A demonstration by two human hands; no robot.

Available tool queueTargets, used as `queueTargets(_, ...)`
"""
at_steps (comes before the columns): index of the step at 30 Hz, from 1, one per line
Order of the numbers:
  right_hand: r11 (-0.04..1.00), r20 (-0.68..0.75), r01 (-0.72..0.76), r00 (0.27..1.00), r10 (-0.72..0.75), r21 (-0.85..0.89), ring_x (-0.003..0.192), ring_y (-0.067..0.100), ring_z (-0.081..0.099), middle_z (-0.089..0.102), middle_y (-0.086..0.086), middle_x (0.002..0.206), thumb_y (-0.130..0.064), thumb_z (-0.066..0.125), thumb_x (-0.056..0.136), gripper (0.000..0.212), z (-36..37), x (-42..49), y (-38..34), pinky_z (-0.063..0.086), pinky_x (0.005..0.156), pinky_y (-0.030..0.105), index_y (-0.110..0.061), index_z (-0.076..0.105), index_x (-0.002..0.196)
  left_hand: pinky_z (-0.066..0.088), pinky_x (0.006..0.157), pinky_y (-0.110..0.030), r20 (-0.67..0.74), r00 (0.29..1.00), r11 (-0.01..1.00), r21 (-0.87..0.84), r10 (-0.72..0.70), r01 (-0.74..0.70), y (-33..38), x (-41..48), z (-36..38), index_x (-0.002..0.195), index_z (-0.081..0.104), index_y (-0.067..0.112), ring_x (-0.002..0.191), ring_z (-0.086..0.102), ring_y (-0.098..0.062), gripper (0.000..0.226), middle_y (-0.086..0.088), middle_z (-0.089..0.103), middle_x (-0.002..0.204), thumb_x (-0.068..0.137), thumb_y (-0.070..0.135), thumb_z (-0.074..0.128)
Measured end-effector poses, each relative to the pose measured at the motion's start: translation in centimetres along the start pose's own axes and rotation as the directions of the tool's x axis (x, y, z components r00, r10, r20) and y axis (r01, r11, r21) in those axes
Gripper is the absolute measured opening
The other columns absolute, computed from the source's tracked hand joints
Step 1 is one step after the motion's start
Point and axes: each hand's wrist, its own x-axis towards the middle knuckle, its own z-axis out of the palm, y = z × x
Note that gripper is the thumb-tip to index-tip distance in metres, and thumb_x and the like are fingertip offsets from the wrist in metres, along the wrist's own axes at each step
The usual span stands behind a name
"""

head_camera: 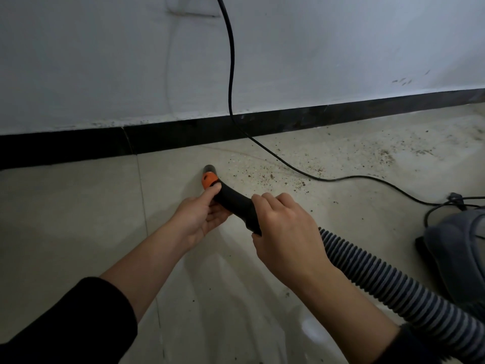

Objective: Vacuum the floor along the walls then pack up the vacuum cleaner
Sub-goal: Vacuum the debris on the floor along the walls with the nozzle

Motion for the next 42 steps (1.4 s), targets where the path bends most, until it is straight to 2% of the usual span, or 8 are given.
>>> queueTargets(5, 1.000, 0.009, 0.003, 1.000, -0.003, -0.006, 0.063, 0.018, 0.052, 0.062, -0.002, 0.071, -0.011, 0.083, 0.060, 0.030, -0.6, -0.8, 0.2, 0.036, 0.052, 0.025, -0.014, 0.066, 0.084, 0.055, 0.069, -0.023, 0.012, 1.000, 1.000, 0.010, -0.009, 0.008, -0.5, -0.8, 0.2, 0.119, 0.056, 0.000, 0.087, 0.071, -0.020, 0.037, -0.017, 0.069, 0.105, 0.097, 0.030, 0.056)
queueTargets(17, 1.000, 0.055, 0.007, 0.998, -0.006, -0.025, 0.060, 0.018, 0.051, 0.060, -0.003, 0.067, -0.009, 0.084, 0.052, 0.035, -2.5, -3.5, 1.1, 0.036, 0.048, 0.025, -0.015, 0.065, 0.081, 0.057, 0.058, -0.021, 0.078, 0.994, 0.997, 0.023, -0.075, 0.073, -2.0, -2.9, 1.2, 0.121, 0.056, -0.003, 0.075, 0.074, -0.018, 0.040, -0.018, 0.070, 0.102, 0.097, 0.029, 0.057)
queueTargets(20, 0.999, 0.049, 0.016, 0.999, -0.015, -0.036, 0.059, 0.018, 0.050, 0.058, -0.003, 0.065, -0.008, 0.083, 0.052, 0.033, -3.0, -4.3, 1.4, 0.028, 0.049, 0.023, -0.015, 0.063, 0.078, 0.059, 0.062, -0.021, 0.097, 0.990, 0.994, 0.048, -0.100, 0.096, -2.3, -3.4, 1.4, 0.119, 0.056, -0.004, 0.074, 0.074, -0.019, 0.041, -0.020, 0.069, 0.102, 0.096, 0.029, 0.057)
queueTargets(24, 0.999, 0.060, 0.027, 0.998, -0.024, -0.039, 0.059, 0.018, 0.050, 0.057, -0.003, 0.064, -0.009, 0.083, 0.052, 0.033, -3.5, -5.1, 1.6, 0.027, 0.050, 0.023, -0.015, 0.062, 0.077, 0.059, 0.069, -0.022, 0.104, 0.988, 0.991, 0.085, -0.112, 0.104, -2.5, -3.9, 1.4, 0.115, 0.057, -0.004, 0.078, 0.074, -0.020, 0.038, -0.021, 0.070, 0.101, 0.096, 0.029, 0.059)
queueTargets(31, 0.999, 0.107, 0.033, 0.994, -0.031, -0.021, 0.061, 0.017, 0.050, 0.059, -0.004, 0.068, -0.012, 0.082, 0.060, 0.029, -4.3, -6.1, 2.1, 0.030, 0.049, 0.023, -0.016, 0.064, 0.083, 0.060, 0.070, -0.023, 0.128, 0.980, 0.982, 0.131, -0.156, 0.139, -2.9, -4.7, 1.5, 0.109, 0.059, -0.004, 0.083, 0.074, -0.023, 0.037, -0.020, 0.073, 0.094, 0.094, 0.030, 0.060)
queueTargets(35, 0.999, 0.145, 0.036, 0.989, -0.035, -0.003, 0.063, 0.017, 0.051, 0.060, -0.004, 0.070, -0.011, 0.080, 0.062, 0.029, -4.9, -7.0, 2.4, 0.037, 0.049, 0.025, -0.016, 0.065, 0.086, 0.060, 0.068, -0.023, 0.125, 0.975, 0.975, 0.146, -0.186, 0.167, -3.4, -5.3, 1.6, 0.104, 0.060, -0.002, 0.082, 0.074, -0.022, 0.034, -0.017, 0.075, 0.088, 0.093, 0.030, 0.061)
queueTargets(42, 0.999, 0.213, 0.026, 0.977, -0.030, 0.023, 0.067, 0.018, 0.051, 0.061, -0.001, 0.076, -0.010, 0.076, 0.069, 0.027, -5.8, -8.1, 2.6, 0.046, 0.051, 0.030, -0.013, 0.065, 0.094, 0.059, 0.066, -0.021, 0.152, 0.963, 0.968, 0.147, -0.223, 0.202, -4.1, -6.0, 1.9, 0.107, 0.061, -0.003, 0.081, 0.074, -0.021, 0.037, -0.018, 0.074, 0.092, 0.093, 0.030, 0.061)
